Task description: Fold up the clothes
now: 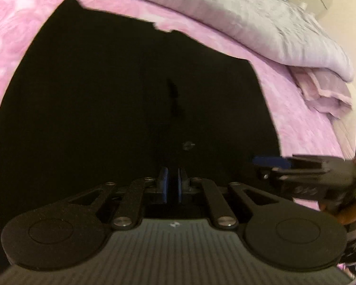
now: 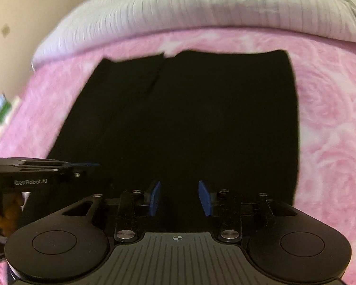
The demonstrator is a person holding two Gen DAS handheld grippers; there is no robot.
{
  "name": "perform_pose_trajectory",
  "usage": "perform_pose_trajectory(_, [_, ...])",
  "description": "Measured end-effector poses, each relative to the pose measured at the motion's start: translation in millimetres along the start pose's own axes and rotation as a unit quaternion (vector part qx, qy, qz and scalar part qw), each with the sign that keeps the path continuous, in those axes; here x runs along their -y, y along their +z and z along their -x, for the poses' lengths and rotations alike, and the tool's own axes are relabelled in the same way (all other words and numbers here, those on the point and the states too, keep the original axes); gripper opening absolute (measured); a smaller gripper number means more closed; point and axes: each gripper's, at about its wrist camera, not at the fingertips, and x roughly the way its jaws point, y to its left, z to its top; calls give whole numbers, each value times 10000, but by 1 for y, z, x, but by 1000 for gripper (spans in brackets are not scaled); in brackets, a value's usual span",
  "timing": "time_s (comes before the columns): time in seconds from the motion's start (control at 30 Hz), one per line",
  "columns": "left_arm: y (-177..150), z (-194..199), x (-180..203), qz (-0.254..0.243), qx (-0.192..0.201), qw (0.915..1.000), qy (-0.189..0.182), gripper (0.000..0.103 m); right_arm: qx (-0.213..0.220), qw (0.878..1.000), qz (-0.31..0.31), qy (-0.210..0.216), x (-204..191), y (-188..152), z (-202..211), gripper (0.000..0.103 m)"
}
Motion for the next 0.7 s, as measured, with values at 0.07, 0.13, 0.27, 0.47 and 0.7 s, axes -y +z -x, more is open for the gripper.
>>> perform_pose_trajectory(0.07, [-4, 6, -2, -23, 30, 9999, 105, 1, -10, 9998, 12, -181, -2, -4, 0, 32])
perform_pose_trajectory(0.13, [-14, 20, -4, 5, 49, 9998, 179, 2, -4, 9995, -9, -321, -3, -7, 2, 32])
perform_pose_trajectory(0.27, [-43, 50, -12, 173, 41, 9994, 313, 3, -31, 9986, -253, -468, -12, -30, 33, 32])
perform_pose_trajectory(0.47, [-82, 74, -20, 457, 64, 9977, 490, 2, -320, 9959, -293, -790, -36, -91, 48, 32])
perform_pose_trajectory(0.7, [-109, 93, -21, 316, 83, 9986, 420, 2, -229, 9933, -709, -881, -55, -132, 77, 32])
